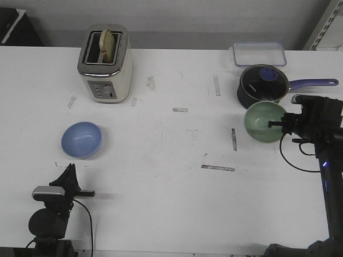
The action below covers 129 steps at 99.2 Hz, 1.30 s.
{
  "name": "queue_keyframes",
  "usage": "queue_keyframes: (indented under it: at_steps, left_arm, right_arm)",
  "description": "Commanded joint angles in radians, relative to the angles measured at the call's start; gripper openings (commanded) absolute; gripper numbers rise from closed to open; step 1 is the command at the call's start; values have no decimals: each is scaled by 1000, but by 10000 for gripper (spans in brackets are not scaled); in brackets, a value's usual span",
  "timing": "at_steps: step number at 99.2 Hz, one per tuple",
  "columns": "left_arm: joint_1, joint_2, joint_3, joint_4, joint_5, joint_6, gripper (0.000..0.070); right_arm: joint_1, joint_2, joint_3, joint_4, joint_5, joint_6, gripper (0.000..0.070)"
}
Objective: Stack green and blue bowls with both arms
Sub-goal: 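Slide the green bowl with the right gripper toward the table center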
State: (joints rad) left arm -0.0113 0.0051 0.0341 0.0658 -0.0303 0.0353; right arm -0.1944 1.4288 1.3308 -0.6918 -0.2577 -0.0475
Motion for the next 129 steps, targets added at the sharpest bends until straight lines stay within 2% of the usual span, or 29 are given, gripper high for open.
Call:
queue_keyframes:
  at_steps: [1,19,34,54,75,113,118,121,127,129]
  left_arm:
    - [-1,-2,-21,11,-2,-2,2]
    - [-1,-2,-21,11,-2,-2,2]
    - [-1,-2,-21,11,-2,-2,2]
    - [-1,-2,-21,10,-2,-2,2]
    - [-1,-2,-21,11,-2,-2,2]
    - [-1,-2,-21,11,-2,-2,2]
    - [-1,-2,-21,11,-2,-2,2]
    - [-1,-2,-21,11,-2,-2,2]
    - [-1,-2,-21,11,-2,-2,2]
    - [-1,-2,-21,11,-2,-2,2]
  right_arm:
    - [57,-2,28,-5,-7,99,0]
    - [299,-15,42,-14,-4,204,0]
    - [515,37,42,5,31,295,0]
    - [708,164,42,9,88,322,0]
    - [788,294,42,11,146,321,0]
    - [797,367,42,26,153,320,5]
    - [797,367,42,26,152,320,38]
    - [797,367,42,26,152,320,92]
    - [797,367,42,26,151,320,255]
    - [797,367,42,26,150,320,331]
